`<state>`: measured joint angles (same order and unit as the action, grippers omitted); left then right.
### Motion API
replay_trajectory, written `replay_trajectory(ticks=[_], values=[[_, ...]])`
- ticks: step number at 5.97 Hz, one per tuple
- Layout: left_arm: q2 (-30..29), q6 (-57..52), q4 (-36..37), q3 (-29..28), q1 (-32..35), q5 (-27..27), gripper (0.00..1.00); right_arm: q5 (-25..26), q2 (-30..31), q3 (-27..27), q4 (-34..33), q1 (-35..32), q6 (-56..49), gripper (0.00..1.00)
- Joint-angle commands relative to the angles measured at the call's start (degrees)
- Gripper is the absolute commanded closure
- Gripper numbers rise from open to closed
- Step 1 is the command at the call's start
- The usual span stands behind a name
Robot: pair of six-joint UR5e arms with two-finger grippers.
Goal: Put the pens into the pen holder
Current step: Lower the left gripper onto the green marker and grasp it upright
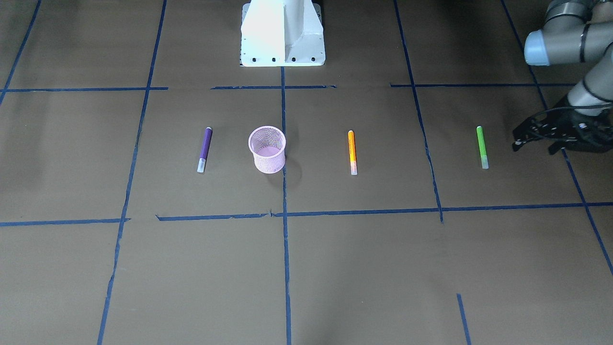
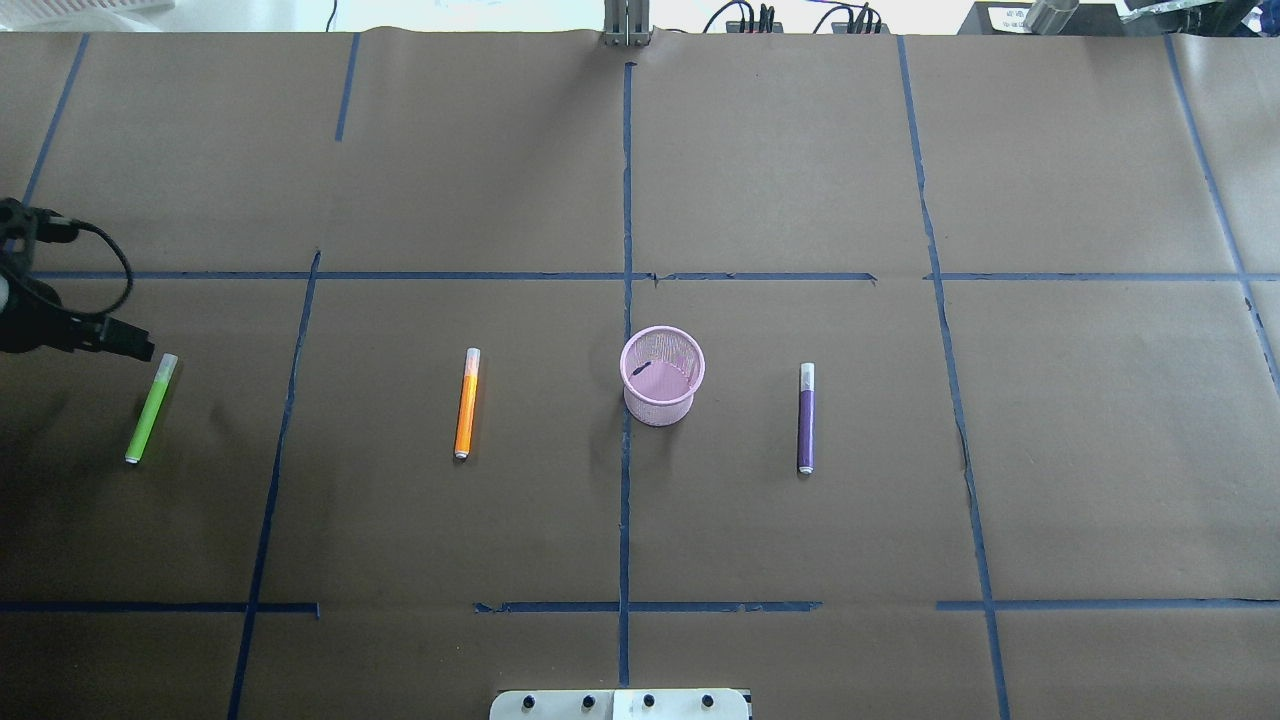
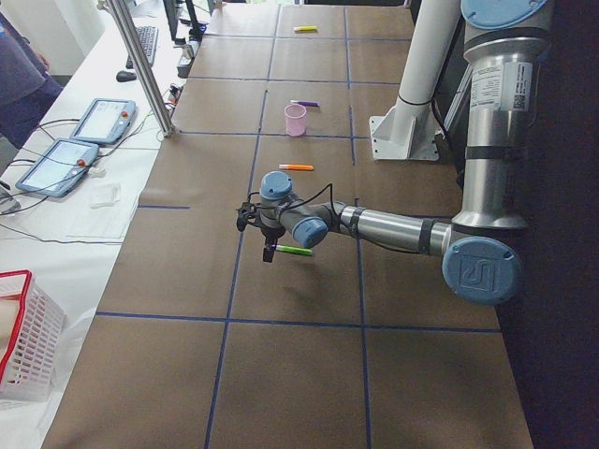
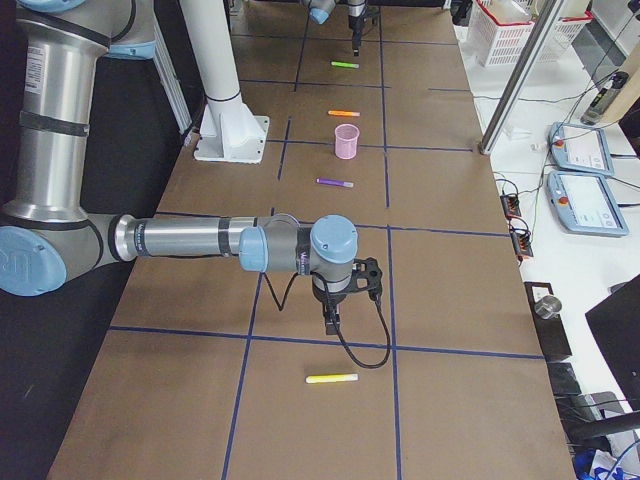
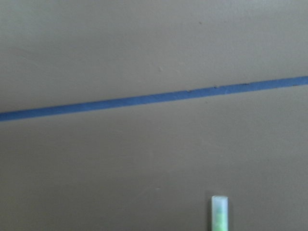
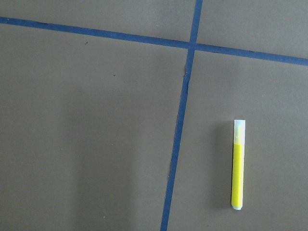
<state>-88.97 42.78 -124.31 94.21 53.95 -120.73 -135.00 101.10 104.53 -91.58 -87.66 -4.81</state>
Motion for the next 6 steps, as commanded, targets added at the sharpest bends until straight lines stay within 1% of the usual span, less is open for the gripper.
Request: replay_trajectory(ticks=[1,2,3,5,6], values=[[-0.2,1.3,-0.7,-1.0,-3.2,1.0,0.0,0.0,0.1,0.0,0.0,0.0,-0.1,0.0],[-0.3,1.3,-0.7,-1.5,-4.1,0.9,0.06,0.0,0.1,0.0,0.0,0.0,0.0,0.0],[-0.4,1.4,-0.6,-1.6,-4.1,0.9,0.19,0.0,0.2,0.0,-0.1,-0.1,-0.1,0.0],[-0.5,1.3,-0.5,-1.9,-4.7,0.8,0.19,0.1,0.3,-0.1,-0.1,0.0,-0.2,0.0],[-0.6,1.4,-0.5,-1.9,-4.7,0.7,0.27,0.1,0.3,-0.1,-0.1,-0.1,-0.2,0.0]])
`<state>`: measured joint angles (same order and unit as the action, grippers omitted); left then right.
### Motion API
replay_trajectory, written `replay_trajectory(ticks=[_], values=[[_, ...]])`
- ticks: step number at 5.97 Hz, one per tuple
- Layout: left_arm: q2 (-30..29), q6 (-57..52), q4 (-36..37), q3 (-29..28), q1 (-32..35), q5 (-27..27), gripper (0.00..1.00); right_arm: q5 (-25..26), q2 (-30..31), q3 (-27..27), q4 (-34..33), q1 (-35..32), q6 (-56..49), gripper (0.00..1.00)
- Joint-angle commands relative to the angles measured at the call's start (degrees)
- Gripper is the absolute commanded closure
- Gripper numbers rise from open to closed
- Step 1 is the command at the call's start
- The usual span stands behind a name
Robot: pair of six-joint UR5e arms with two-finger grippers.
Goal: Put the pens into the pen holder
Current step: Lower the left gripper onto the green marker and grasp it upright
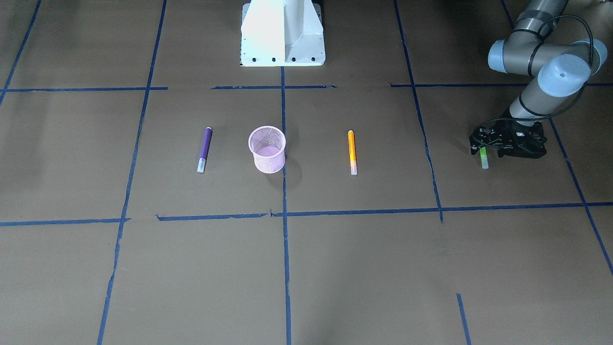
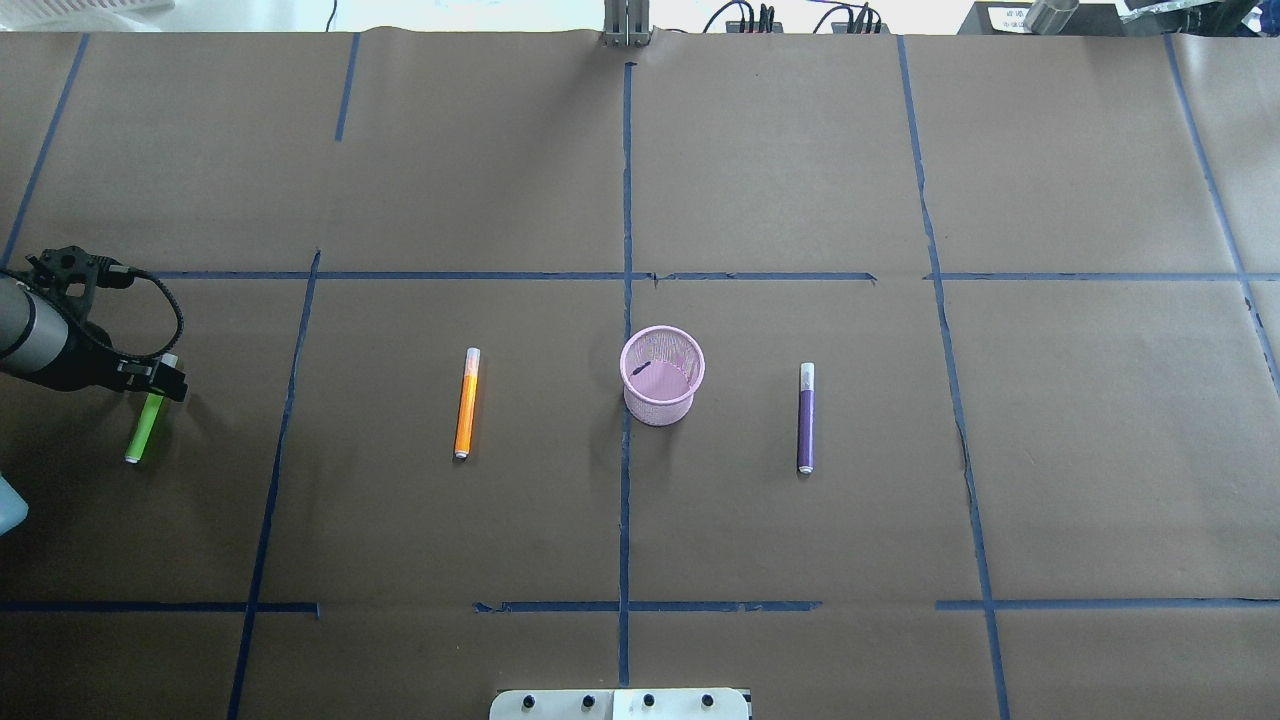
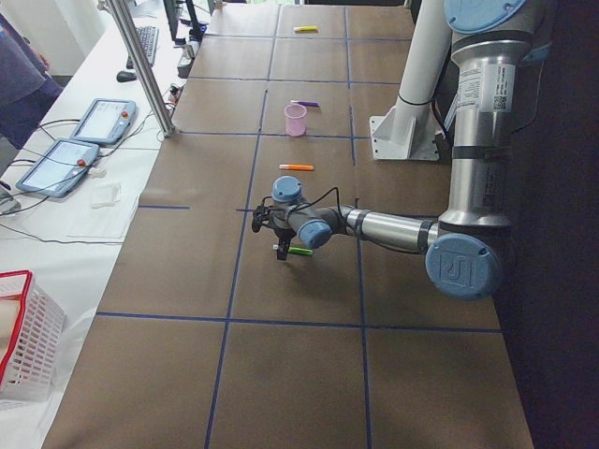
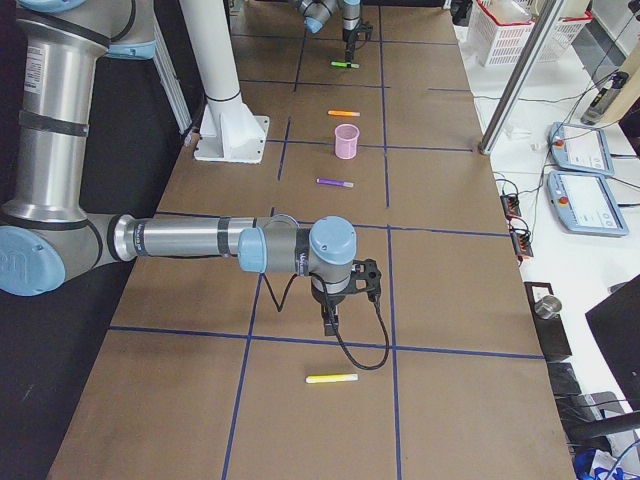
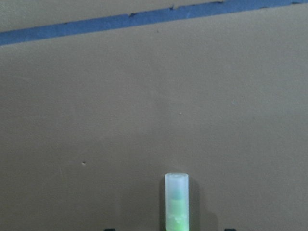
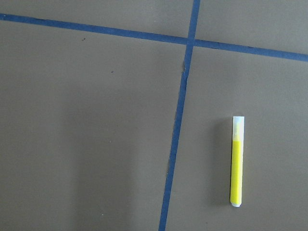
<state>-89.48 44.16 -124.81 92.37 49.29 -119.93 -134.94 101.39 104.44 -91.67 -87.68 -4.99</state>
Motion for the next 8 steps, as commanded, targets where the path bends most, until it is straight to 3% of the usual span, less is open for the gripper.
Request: replay_trajectory(ticks=[1,2,3,4,6,7,8], values=[[-0.1,0.0,0.1,-0.2,-0.1,-0.1,0.39,0.0,0.0,0.0,0.0,0.0,0.0,0.0],[-0.2,0.0,0.2,-0.2,-0.1,-0.2,0.44,0.0,0.0,0.0,0.1,0.0,0.0,0.0],[-0.2,0.1,0.2,-0.2,-0.1,-0.4,0.65,0.0,0.0,0.0,0.1,0.0,0.0,0.0],[-0.1,0.1,0.2,0.3,-0.1,-0.3,0.94,0.0,0.0,0.0,0.0,0.0,0.0,0.0],[-0.2,0.1,0.1,1.5,0.1,0.2,1.0,-0.1,0.0,0.0,0.0,0.0,0.1,0.0],[-0.7,1.4,0.2,5.4,0.6,2.6,1.0,-0.1,0.0,0.1,0.1,0.0,0.1,0.0],[-1.0,15.5,0.1,9.4,0.5,9.7,1.0,-0.1,0.0,0.2,0.0,0.0,0.1,0.0]])
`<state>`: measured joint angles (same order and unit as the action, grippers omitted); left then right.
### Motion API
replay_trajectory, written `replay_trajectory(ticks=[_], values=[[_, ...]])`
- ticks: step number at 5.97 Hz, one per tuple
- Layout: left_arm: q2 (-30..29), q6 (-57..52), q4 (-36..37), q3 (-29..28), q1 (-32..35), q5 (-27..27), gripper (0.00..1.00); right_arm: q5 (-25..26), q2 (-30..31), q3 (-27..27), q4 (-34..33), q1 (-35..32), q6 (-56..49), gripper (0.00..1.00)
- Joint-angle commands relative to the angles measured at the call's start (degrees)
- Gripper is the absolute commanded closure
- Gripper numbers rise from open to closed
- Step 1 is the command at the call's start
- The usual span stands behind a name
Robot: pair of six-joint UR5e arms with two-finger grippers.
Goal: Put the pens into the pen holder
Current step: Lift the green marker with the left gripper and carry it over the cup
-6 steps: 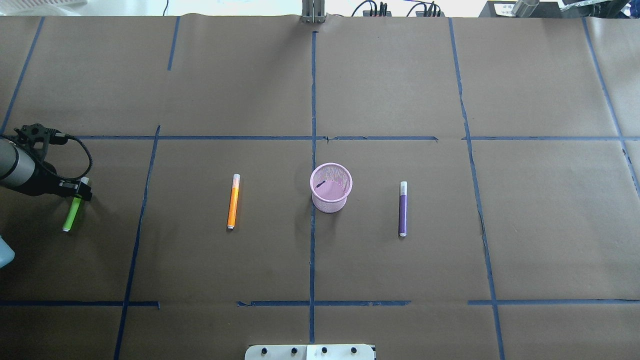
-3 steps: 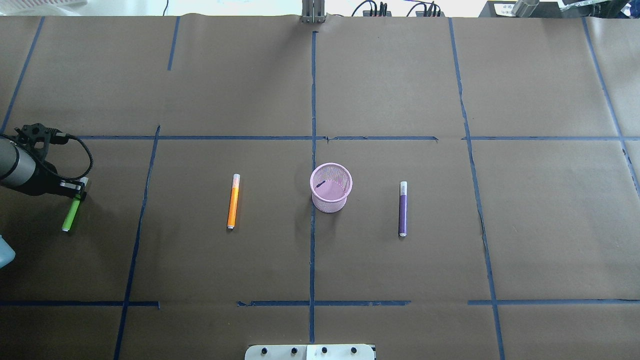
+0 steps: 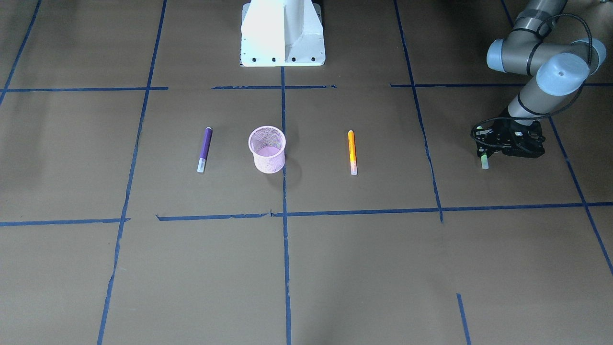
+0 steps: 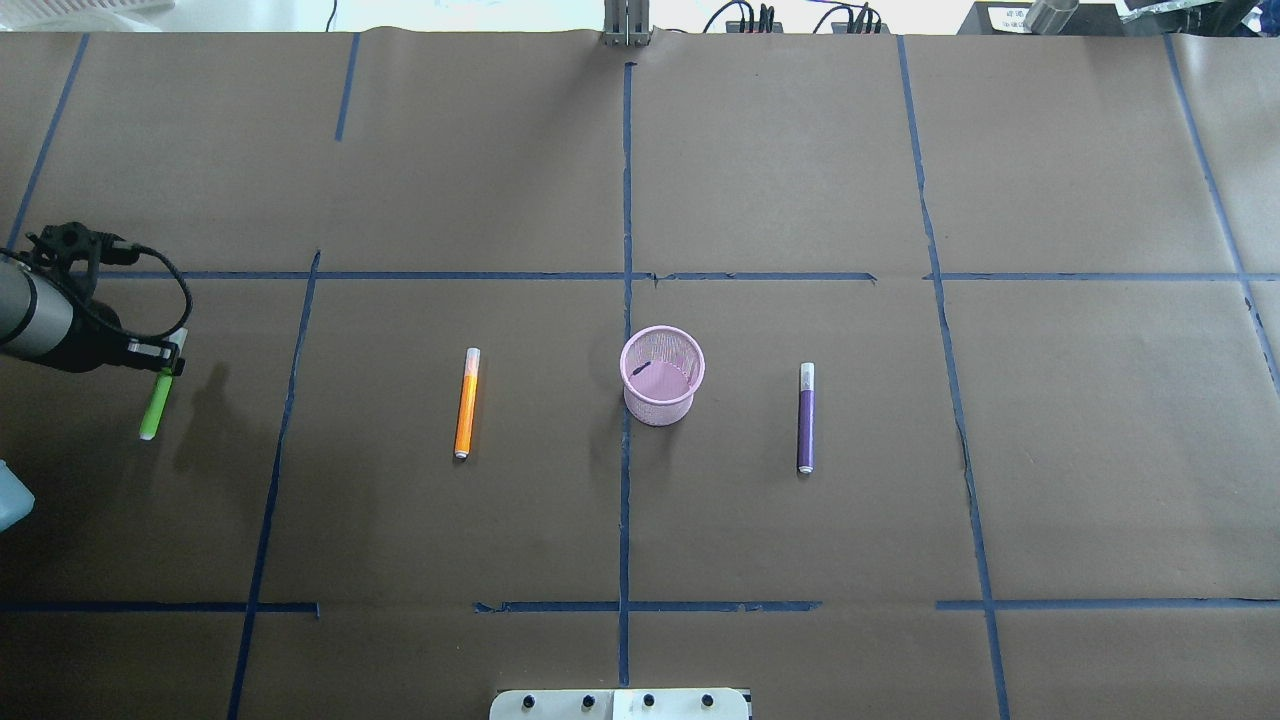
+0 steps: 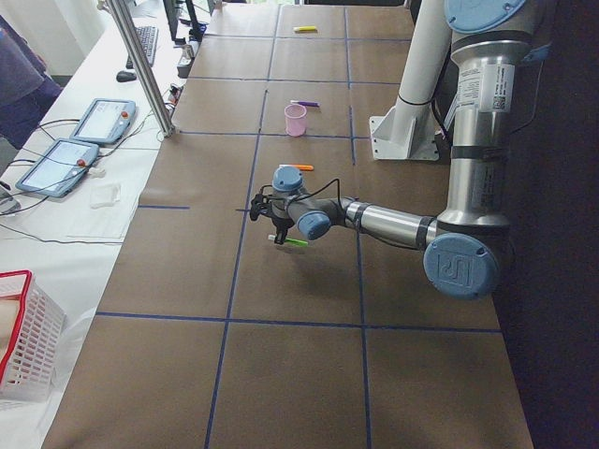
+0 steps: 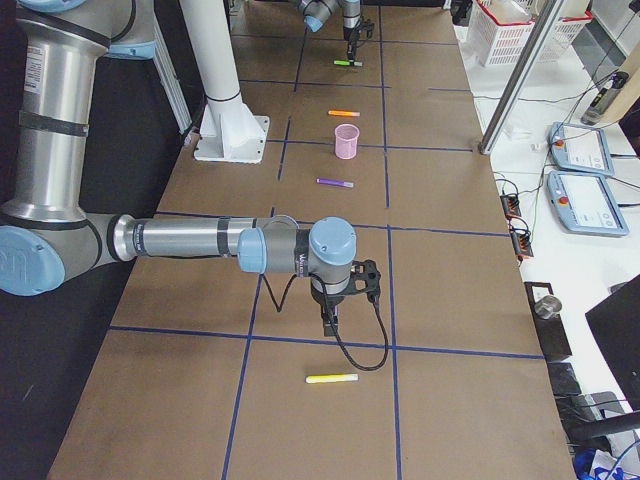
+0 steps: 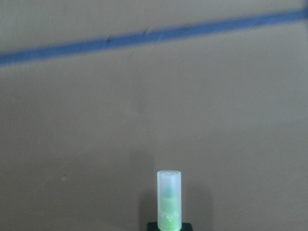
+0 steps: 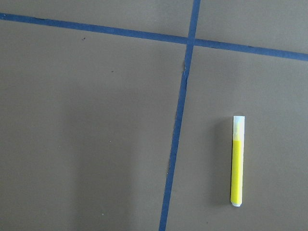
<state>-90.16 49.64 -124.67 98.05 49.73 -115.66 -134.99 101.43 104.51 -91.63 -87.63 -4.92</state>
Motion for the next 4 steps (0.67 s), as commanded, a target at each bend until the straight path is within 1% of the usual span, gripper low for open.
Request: replay_trajectory(ticks=[1,2,3,4], values=[[-1.1,17.1,0.1,8.0,0.1,13.8,1.0,0.0,0.0,0.1,0.0,0.0,0.0,0.0],[-2.8,24.6,0.4,10.8,-0.2,16.1,1.0,-0.1,0.0,0.1,0.0,-0.1,0.0,0.0],[-7.7,25.8,2.7,13.5,-0.7,19.0,1.0,0.0,0.0,0.2,0.0,0.0,-0.1,0.0],[-12.9,22.7,3.2,15.6,-2.9,21.1,1.0,0.1,-0.3,0.3,0.0,0.0,-0.1,0.0]])
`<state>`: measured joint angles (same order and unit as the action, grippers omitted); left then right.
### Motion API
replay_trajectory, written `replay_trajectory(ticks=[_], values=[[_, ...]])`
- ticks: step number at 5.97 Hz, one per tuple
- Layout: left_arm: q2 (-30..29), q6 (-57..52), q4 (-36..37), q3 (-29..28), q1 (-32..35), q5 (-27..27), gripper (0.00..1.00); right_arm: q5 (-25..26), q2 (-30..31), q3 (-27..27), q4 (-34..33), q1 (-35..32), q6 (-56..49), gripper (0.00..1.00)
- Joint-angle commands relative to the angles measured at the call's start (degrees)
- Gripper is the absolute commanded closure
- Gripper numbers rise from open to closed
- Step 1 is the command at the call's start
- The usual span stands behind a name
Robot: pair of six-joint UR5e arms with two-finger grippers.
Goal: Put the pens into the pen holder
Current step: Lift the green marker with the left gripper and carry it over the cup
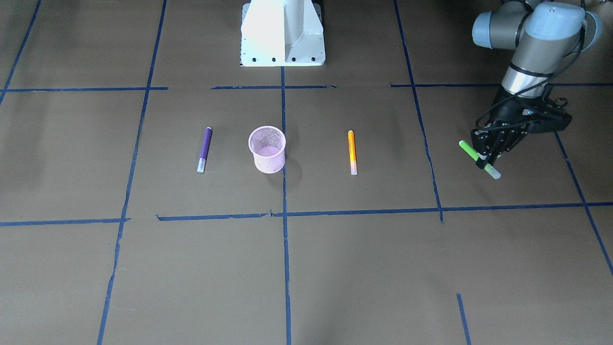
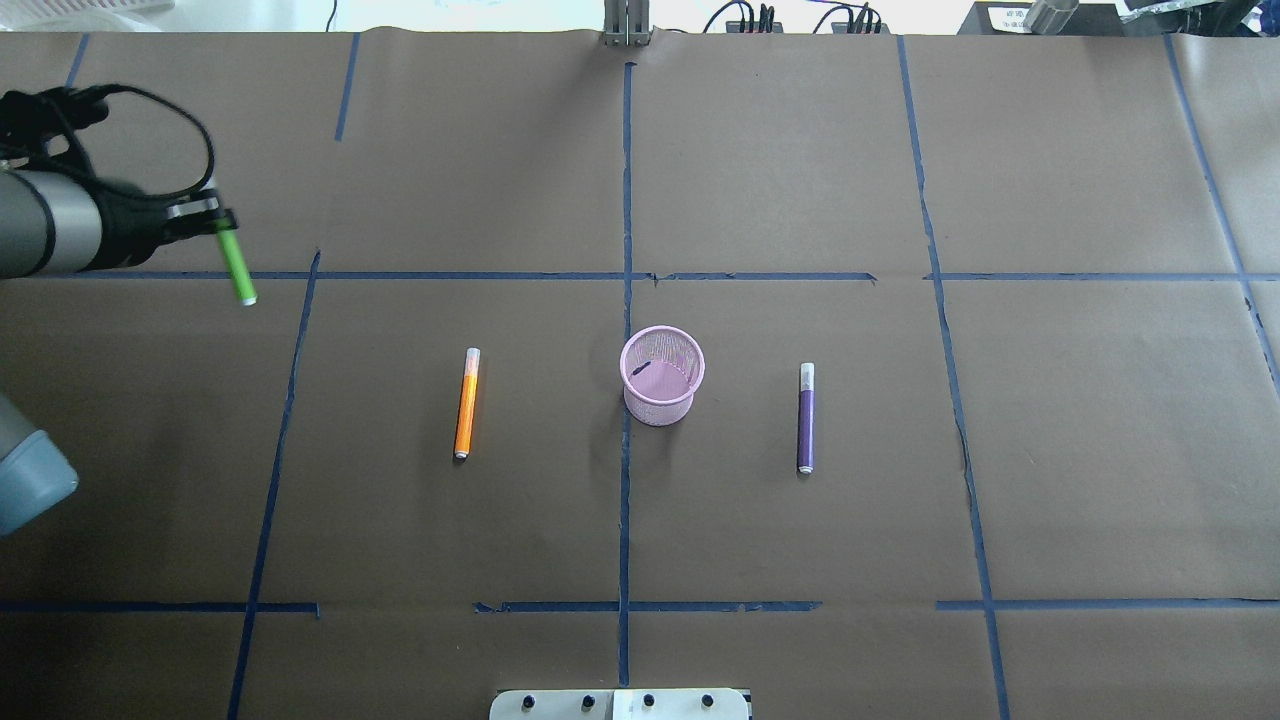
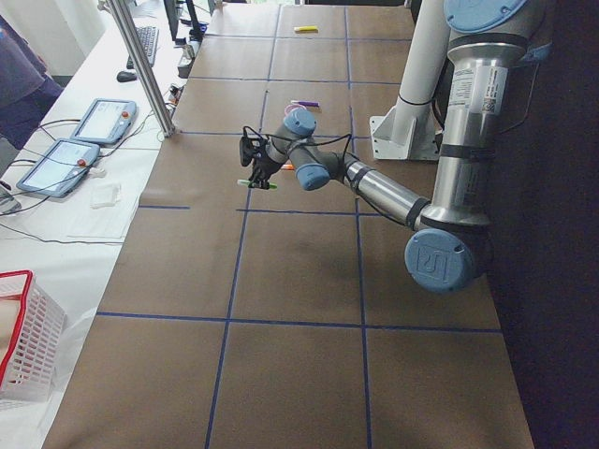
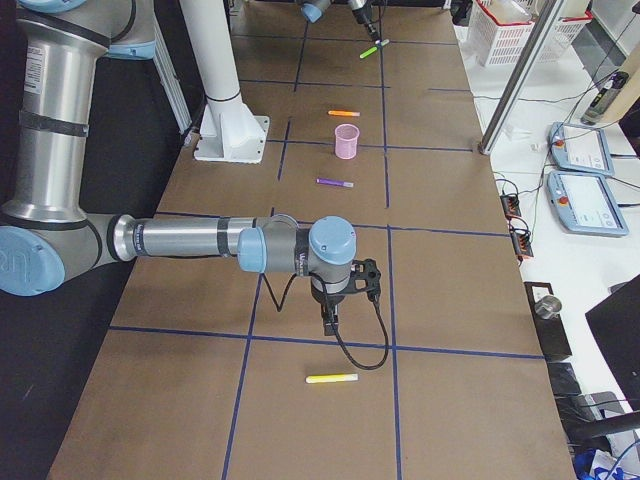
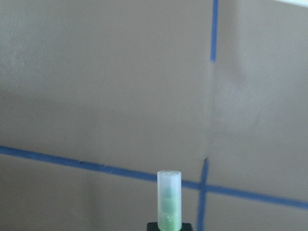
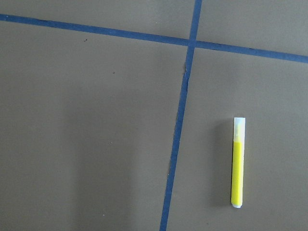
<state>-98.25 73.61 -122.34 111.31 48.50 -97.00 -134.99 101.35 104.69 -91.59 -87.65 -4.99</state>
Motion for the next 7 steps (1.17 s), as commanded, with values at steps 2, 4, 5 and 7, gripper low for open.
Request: replay_trajectory(ticks=[2,4,5,7], values=[[-12.5,-3.6,2.6,3.2,-11.9,10.3,1.0,0.1,-0.4,0.7,0.0,0.0,0.1,0.0],[-19.2,-3.9,4.6,1.9,-27.4,25.7,1.0,0.1,-0.4,1.0,0.0,0.0,0.2,0.0],[-25.3,-7.0,7.6,-1.2,-28.7,28.2,1.0,0.1,-0.4,1.0,0.0,0.0,0.2,0.0],[-33.2,-10.7,7.4,-11.3,-29.2,33.4,1.0,0.1,-0.4,1.0,-0.1,0.0,0.2,0.0]])
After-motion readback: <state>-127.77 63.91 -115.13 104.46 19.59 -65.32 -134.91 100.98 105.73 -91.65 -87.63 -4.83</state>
